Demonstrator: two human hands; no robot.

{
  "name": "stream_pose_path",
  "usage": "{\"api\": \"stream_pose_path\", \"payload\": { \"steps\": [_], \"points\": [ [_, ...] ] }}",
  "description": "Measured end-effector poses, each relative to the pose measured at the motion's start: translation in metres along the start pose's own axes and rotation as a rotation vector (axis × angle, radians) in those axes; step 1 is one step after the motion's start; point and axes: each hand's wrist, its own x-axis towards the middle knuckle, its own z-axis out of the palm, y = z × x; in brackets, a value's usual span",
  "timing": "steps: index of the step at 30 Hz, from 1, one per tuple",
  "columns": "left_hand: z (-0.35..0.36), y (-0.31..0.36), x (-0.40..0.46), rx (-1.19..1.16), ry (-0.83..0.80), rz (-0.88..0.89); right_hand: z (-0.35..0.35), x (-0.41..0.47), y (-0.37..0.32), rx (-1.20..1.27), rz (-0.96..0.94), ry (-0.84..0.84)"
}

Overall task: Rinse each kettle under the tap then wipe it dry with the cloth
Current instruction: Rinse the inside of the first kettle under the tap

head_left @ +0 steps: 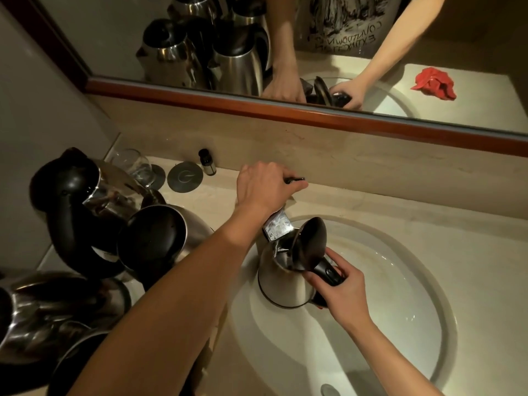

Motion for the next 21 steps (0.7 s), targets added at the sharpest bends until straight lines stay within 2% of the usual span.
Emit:
{"api": "stream_pose_path", "payload": {
  "steps": [21],
  "points": [
    [-0.0058,0.0066,-0.0052,-0.03,0.028,-0.049,-0.0041,0.001,0.0022,-0.032,-0.005,-0.008]
  ]
}}
